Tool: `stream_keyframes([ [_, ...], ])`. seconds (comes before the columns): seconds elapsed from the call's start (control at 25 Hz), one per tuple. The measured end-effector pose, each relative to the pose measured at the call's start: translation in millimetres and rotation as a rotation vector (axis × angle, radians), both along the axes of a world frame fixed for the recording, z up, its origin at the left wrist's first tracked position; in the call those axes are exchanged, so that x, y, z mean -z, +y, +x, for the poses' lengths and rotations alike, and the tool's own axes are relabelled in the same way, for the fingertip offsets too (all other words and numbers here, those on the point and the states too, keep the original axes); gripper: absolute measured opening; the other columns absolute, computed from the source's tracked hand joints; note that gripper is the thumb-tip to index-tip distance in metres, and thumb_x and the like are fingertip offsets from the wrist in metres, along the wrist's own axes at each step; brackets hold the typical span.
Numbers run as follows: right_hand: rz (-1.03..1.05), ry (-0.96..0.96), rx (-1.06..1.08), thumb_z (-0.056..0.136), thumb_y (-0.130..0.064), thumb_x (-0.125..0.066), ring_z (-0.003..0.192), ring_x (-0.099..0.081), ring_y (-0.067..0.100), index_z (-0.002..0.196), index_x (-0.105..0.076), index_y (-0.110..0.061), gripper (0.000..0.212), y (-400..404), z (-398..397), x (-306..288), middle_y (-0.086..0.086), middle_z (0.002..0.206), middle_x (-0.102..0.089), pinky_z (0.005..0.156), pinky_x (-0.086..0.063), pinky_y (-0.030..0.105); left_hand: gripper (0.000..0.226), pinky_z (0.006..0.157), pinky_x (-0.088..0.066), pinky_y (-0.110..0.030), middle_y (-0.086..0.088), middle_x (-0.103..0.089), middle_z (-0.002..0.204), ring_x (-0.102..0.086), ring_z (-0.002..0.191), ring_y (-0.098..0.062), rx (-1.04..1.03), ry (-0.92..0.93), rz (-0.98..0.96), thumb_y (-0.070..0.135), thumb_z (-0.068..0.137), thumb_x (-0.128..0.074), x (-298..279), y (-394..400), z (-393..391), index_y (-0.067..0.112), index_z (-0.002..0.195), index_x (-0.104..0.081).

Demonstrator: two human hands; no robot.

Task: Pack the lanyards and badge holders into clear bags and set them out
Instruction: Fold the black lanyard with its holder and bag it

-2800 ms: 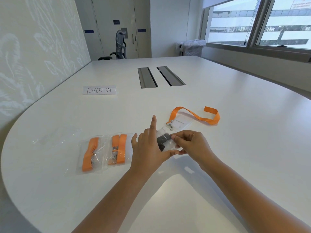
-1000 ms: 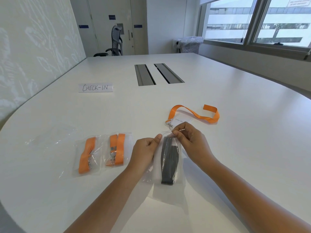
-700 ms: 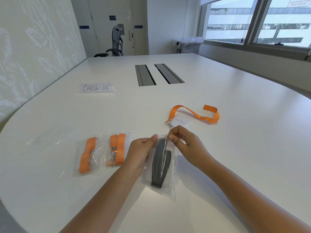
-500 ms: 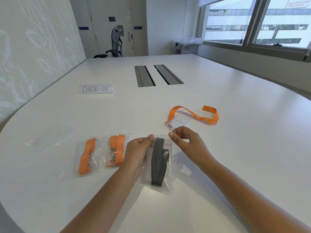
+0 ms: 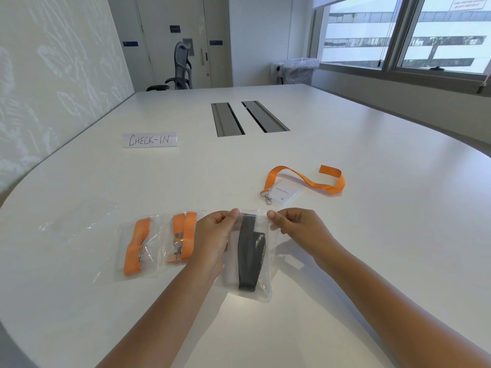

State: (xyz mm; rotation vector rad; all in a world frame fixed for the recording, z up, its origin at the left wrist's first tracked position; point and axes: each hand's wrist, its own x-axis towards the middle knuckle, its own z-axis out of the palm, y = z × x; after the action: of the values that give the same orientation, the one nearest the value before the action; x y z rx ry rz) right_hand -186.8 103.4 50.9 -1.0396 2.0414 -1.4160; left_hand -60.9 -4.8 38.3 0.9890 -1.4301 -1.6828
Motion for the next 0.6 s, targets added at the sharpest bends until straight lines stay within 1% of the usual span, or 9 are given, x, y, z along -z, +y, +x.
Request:
stream_keyframes([
  [0.08, 0.015, -0.015, 0.021, 0.080, -0.046, -0.060, 0.065, -0.055, 0.006, 0.065, -0.067, -0.025, 0.027, -0.4, -1.7, -0.5, -0.017, 0.067, -0.063, 0.060, -0.038, 0.015, 0.018, 0.063, -0.038, -0.031, -0.004, -0.067, 0.074, -0.053, 0.071, -0.021, 0.016, -0.008, -0.014, 0.032, 0.084, -0.063, -0.3, 1.2, -0.5, 0.018, 0.073, -0.068],
  [0.12, 0.019, -0.019, 0.029, 0.080, -0.045, -0.061, 0.065, -0.054, 0.007, 0.064, -0.066, -0.024, 0.027, -0.5, -2.1, -0.7, -0.016, 0.066, -0.062, 0.059, -0.038, 0.015, 0.020, 0.059, -0.039, -0.026, 0.001, -0.065, 0.066, -0.054, 0.063, -0.014, 0.023, -0.012, -0.013, 0.033, 0.084, -0.063, -0.7, 1.0, -0.1, 0.018, 0.072, -0.068],
  [0.16, 0.012, -0.019, 0.038, 0.080, -0.044, -0.062, 0.064, -0.054, 0.007, 0.062, -0.065, -0.024, 0.027, -0.7, -2.3, -0.7, -0.016, 0.066, -0.062, 0.059, -0.038, 0.015, 0.024, 0.053, -0.039, -0.021, 0.005, -0.061, 0.056, -0.052, 0.052, -0.009, 0.031, -0.020, -0.007, 0.035, 0.085, -0.062, -1.3, 0.5, 0.3, 0.016, 0.070, -0.066],
  [0.2, -0.003, -0.018, 0.047, 0.080, -0.043, -0.062, 0.063, -0.054, 0.006, 0.061, -0.065, -0.024, 0.028, -0.8, -2.3, -0.7, -0.016, 0.064, -0.062, 0.060, -0.038, 0.016, 0.028, 0.046, -0.038, -0.017, 0.007, -0.055, 0.048, -0.048, 0.044, -0.007, 0.035, -0.033, 0.007, 0.037, 0.084, -0.062, -1.9, -0.3, 0.9, 0.015, 0.066, -0.063],
  [0.24, -0.020, -0.017, 0.055, 0.080, -0.043, -0.062, 0.062, -0.053, 0.006, 0.059, -0.064, -0.024, 0.028, -0.9, -2.3, -0.5, -0.015, 0.063, -0.062, 0.060, -0.039, 0.016, 0.031, 0.041, -0.037, -0.015, 0.006, -0.051, 0.045, -0.044, 0.040, -0.007, 0.038, -0.046, 0.026, 0.038, 0.083, -0.063, -1.8, -1.2, 1.2, 0.015, 0.062, -0.059],
  [0.32, -0.029, -0.010, 0.072, 0.080, -0.045, -0.061, 0.061, -0.052, 0.009, 0.058, -0.063, -0.024, 0.030, -1.2, -2.7, -0.6, -0.010, 0.062, -0.062, 0.060, -0.040, 0.017, 0.031, 0.040, -0.039, -0.014, 0.006, -0.051, 0.044, -0.044, 0.038, -0.006, 0.042, -0.051, 0.057, 0.036, 0.082, -0.065, -1.5, -1.9, 1.3, 0.014, 0.062, -0.059],
  [0.4, -0.009, 0.007, 0.087, 0.078, -0.049, -0.059, 0.059, -0.051, 0.011, 0.057, -0.062, -0.024, 0.032, -2.3, -2.7, -0.2, -0.008, 0.060, -0.060, 0.058, -0.040, 0.017, 0.025, 0.041, -0.042, -0.014, 0.006, -0.056, 0.046, -0.048, 0.038, -0.004, 0.031, -0.026, 0.063, 0.032, 0.083, -0.065, -1.2, -2.6, 1.0, 0.010, 0.069, -0.063],
  [0.52, 0.033, 0.036, 0.098, 0.078, -0.050, -0.058, 0.056, -0.051, 0.011, 0.056, -0.060, -0.024, 0.035, -3.1, -2.3, 1.4, -0.008, 0.056, -0.058, 0.056, -0.038, 0.016, 0.026, 0.041, -0.041, -0.015, 0.008, -0.057, 0.044, -0.048, 0.038, -0.003, 0.005, -0.003, 0.033, 0.030, 0.083, -0.064, 0.5, -3.7, 0.7, 0.011, 0.066, -0.063],
  [0.6, 0.040, 0.028, 0.093, 0.080, -0.051, -0.056, 0.054, -0.052, 0.010, 0.057, -0.062, -0.025, 0.035, -2.8, -2.0, 1.1, -0.011, 0.053, -0.058, 0.055, -0.038, 0.014, 0.027, 0.045, -0.042, -0.018, 0.006, -0.059, 0.048, -0.052, 0.043, -0.006, -0.021, -0.008, 0.010, 0.031, 0.083, -0.065, 2.3, -4.0, 0.7, 0.009, 0.069, -0.065],
])
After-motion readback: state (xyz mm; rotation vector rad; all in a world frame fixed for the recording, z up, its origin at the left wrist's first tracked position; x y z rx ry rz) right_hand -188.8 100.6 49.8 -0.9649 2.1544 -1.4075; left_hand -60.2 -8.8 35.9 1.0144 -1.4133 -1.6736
